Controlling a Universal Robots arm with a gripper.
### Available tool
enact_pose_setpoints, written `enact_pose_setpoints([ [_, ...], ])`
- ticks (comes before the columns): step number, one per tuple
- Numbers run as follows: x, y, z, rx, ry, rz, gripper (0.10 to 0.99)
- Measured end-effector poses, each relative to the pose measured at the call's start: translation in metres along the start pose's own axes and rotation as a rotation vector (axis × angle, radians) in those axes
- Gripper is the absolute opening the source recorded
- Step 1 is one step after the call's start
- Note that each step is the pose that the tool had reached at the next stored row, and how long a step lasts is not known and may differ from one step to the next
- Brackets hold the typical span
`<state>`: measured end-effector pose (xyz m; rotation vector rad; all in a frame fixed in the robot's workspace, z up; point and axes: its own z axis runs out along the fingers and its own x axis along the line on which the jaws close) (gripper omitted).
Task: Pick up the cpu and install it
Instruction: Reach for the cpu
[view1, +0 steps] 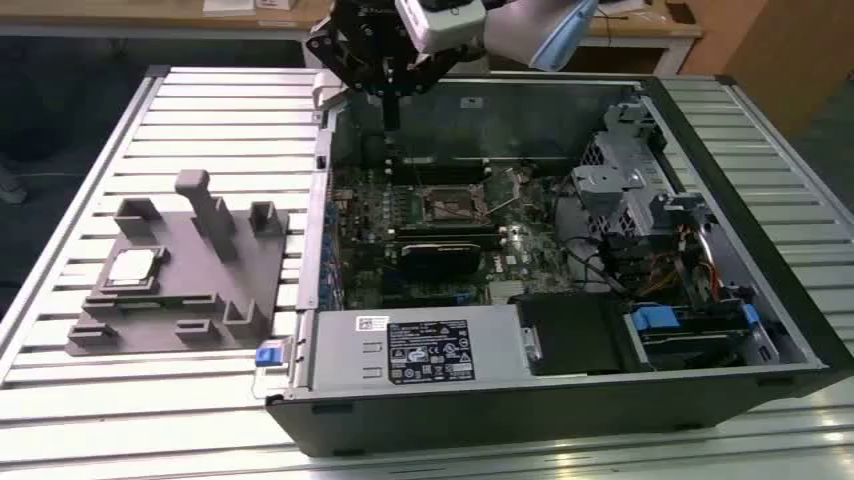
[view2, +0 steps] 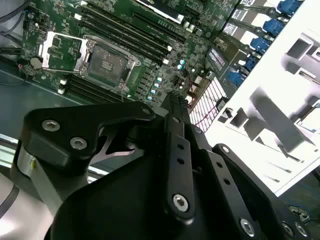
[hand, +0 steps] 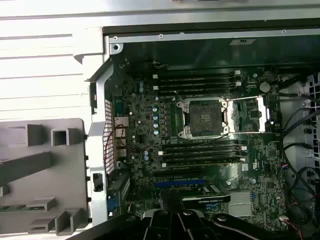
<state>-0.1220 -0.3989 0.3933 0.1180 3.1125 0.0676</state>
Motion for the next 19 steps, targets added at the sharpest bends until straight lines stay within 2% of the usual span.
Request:
enact_pose_setpoints([
  [8,0.0033,-0.0003,-0.0001,0.000,0.0000,0.000,0.106],
  [19,0.0223,-0.0017,-0.0004,0.000,0.0000,0.000,0.106],
])
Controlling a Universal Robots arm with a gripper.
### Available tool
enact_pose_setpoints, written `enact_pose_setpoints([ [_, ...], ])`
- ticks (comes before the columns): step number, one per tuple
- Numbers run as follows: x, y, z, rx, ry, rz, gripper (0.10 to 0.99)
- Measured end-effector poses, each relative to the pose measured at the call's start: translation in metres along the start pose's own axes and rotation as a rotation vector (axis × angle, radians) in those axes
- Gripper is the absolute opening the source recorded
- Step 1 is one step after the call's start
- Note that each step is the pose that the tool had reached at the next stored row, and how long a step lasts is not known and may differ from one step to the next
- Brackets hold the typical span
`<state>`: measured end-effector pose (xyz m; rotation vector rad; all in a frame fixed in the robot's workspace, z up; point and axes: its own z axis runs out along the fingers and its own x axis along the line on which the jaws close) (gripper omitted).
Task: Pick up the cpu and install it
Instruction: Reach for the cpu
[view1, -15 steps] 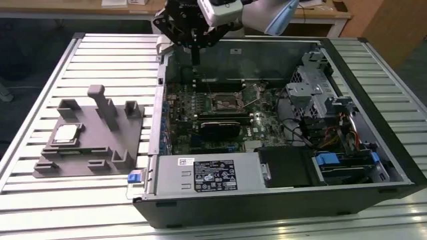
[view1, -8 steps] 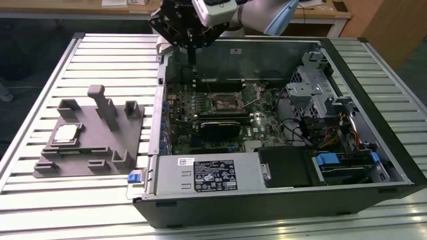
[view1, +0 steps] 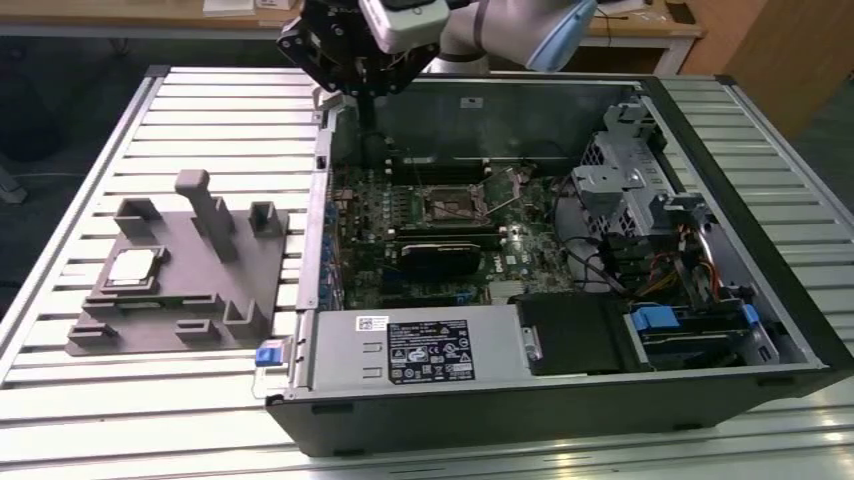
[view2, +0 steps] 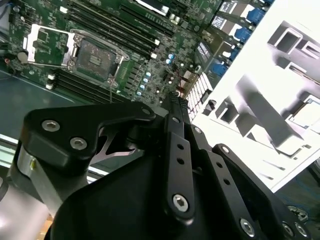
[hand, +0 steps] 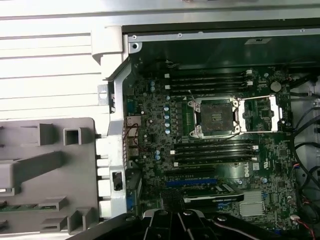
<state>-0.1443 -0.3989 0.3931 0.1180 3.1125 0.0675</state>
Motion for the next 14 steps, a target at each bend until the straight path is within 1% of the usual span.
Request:
enact_pose_setpoints([
  [3,0.0055,-0.0004,0.0000,0.000,0.0000,0.000,0.106],
  [5,0.0116,-0.0009,-0.0001,0.000,0.0000,0.000,0.106],
  [14,0.0525,-0.0040,-0.0009,0.000,-0.0001,0.000,0.106],
])
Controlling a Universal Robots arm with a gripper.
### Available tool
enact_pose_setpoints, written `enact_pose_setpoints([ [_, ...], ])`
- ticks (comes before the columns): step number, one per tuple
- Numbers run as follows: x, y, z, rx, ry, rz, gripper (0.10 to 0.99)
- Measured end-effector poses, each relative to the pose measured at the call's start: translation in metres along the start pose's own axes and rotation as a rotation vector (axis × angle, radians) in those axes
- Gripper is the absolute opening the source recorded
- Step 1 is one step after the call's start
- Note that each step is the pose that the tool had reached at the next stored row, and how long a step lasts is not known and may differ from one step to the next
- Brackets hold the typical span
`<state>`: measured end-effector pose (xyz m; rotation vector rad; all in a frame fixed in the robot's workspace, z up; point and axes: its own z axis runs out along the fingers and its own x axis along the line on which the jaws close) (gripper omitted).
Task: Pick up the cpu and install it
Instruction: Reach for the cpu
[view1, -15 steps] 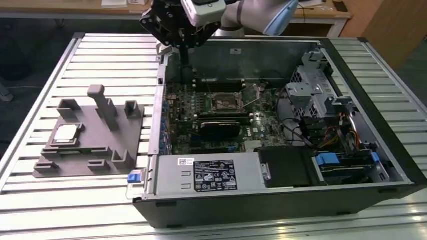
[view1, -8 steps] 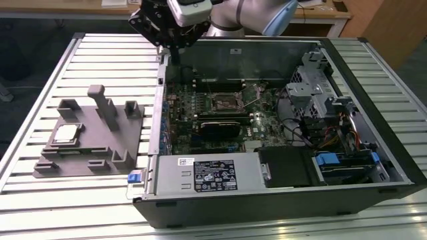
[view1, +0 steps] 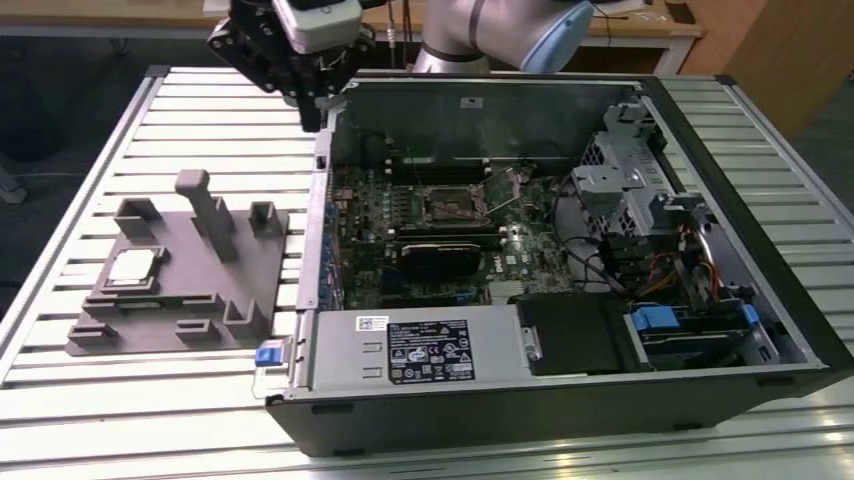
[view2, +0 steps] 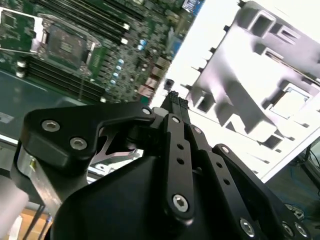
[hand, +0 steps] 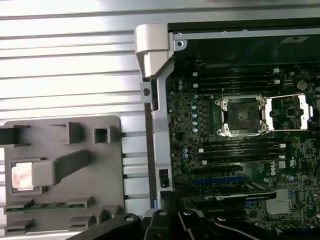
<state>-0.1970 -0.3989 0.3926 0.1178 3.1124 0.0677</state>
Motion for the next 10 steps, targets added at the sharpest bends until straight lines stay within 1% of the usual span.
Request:
enact_pose_setpoints([
  [10,0.0453,-0.0034,-0.0006,0.000,0.0000,0.000,0.106],
])
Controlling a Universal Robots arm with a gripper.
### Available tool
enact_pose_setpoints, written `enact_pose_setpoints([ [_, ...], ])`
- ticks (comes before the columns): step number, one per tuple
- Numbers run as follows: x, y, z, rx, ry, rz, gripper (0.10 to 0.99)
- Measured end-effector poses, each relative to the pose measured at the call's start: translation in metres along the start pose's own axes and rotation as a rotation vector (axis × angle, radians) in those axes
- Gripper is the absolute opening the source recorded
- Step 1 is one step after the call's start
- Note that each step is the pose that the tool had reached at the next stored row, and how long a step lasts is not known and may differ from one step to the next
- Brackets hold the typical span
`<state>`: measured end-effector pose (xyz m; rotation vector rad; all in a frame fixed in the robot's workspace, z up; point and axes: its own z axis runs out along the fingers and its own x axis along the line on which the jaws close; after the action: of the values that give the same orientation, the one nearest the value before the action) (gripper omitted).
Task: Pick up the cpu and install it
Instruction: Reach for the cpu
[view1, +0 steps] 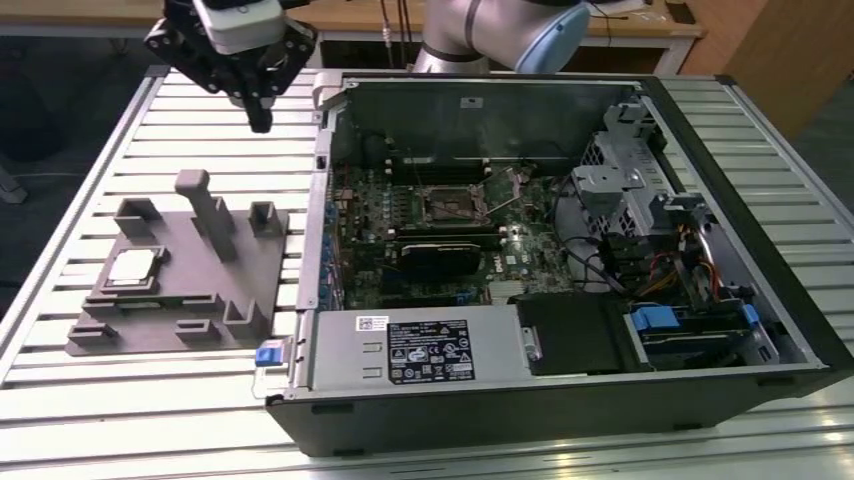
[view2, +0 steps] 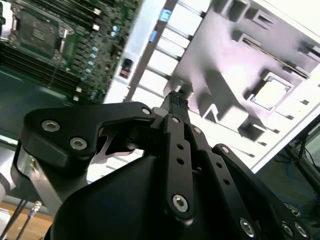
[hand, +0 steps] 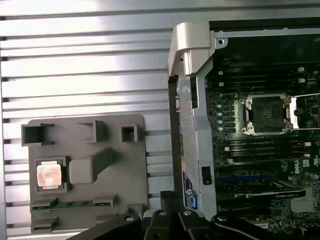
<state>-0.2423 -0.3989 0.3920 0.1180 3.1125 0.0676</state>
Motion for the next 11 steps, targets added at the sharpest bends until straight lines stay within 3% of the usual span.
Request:
enact_pose_setpoints([
  [11,0.0498,-0.0037,-0.0006,0.000,0.0001,0.000,0.106],
])
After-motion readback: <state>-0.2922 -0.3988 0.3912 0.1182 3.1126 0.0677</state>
